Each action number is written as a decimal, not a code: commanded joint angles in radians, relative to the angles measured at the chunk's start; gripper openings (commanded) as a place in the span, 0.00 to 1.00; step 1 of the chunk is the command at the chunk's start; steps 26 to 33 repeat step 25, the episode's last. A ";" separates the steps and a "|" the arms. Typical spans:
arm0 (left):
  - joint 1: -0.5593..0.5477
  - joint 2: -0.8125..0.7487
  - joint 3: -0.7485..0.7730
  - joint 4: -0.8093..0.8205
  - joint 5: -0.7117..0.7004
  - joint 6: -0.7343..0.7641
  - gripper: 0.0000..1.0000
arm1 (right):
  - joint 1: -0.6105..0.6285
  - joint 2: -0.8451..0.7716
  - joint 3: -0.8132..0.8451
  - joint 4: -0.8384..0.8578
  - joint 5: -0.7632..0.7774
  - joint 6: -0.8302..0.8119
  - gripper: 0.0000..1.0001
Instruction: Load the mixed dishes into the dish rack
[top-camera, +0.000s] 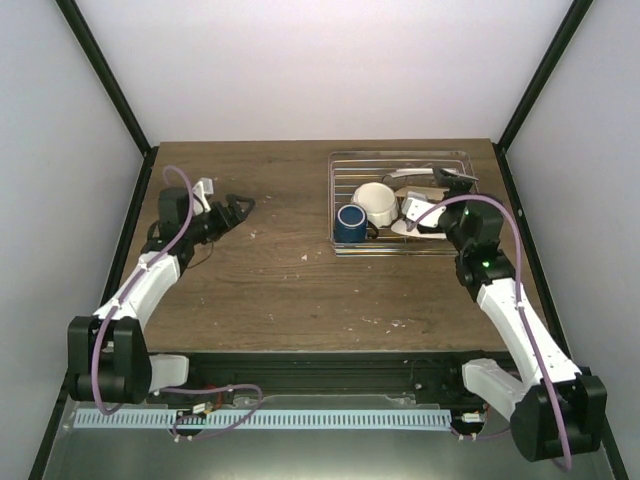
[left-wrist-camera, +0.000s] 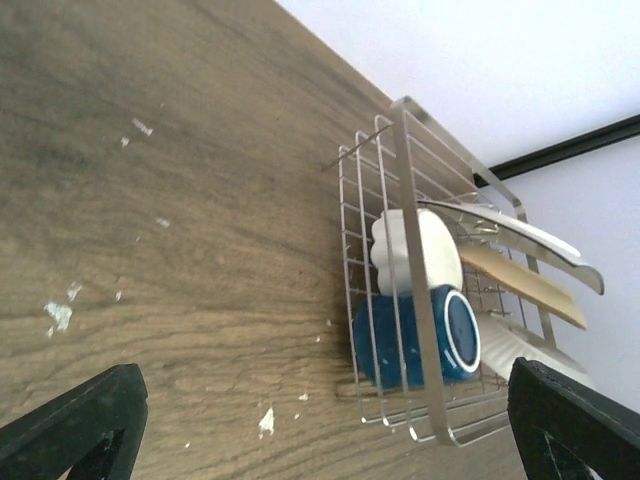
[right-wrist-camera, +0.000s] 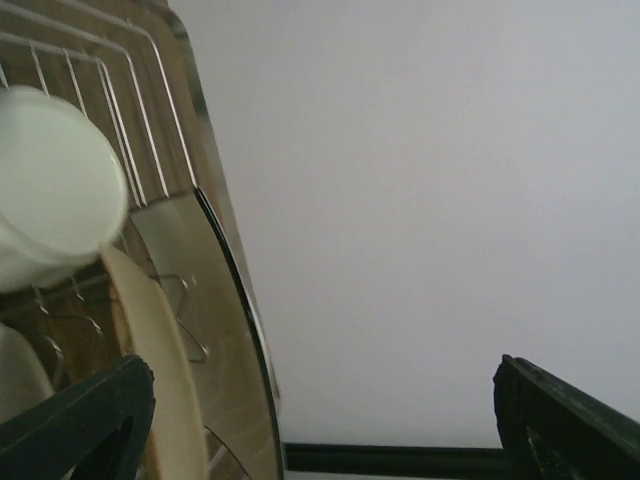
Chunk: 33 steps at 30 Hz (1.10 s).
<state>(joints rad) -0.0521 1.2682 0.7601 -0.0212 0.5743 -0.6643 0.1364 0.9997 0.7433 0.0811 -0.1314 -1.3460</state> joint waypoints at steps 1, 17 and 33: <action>0.000 0.027 0.105 -0.064 -0.028 0.046 1.00 | 0.056 -0.041 0.011 -0.103 -0.031 0.175 0.96; -0.108 0.142 0.520 -0.622 -0.573 0.205 1.00 | 0.142 0.393 0.811 -0.628 -0.162 1.383 1.00; -0.115 0.084 0.491 -0.700 -0.731 0.157 1.00 | 0.158 0.306 0.733 -0.602 -0.118 1.433 1.00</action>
